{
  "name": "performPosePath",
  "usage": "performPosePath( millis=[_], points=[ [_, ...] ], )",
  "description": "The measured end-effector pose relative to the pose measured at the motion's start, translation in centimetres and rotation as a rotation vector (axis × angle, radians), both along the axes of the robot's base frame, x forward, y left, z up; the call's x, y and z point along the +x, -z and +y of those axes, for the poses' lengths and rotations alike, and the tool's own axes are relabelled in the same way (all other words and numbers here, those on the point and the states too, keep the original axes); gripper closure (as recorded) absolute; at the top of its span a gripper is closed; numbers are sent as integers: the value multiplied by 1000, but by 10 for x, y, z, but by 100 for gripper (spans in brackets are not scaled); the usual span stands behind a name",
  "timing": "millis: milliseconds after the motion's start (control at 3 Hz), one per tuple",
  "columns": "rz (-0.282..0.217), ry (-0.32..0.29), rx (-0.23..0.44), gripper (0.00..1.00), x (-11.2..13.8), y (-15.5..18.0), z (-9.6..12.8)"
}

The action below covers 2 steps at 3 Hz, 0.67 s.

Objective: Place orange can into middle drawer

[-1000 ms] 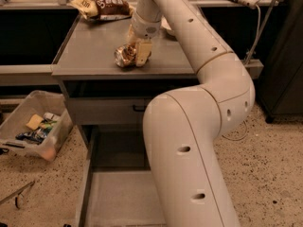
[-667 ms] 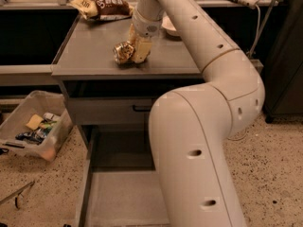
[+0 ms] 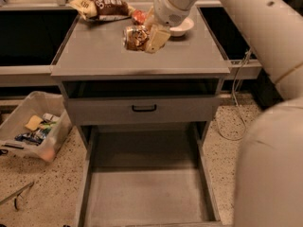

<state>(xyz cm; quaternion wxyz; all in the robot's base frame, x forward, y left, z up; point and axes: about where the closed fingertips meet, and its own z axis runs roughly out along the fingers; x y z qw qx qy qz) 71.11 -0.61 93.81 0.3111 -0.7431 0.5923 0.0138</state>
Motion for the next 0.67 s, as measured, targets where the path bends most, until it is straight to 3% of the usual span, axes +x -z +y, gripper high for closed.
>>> performPosePath(
  millis=[333,667],
  points=[
    [-35,7,134,100,-40,-9,-2],
    [33,-25,162,100,-81,40,7]
  ],
)
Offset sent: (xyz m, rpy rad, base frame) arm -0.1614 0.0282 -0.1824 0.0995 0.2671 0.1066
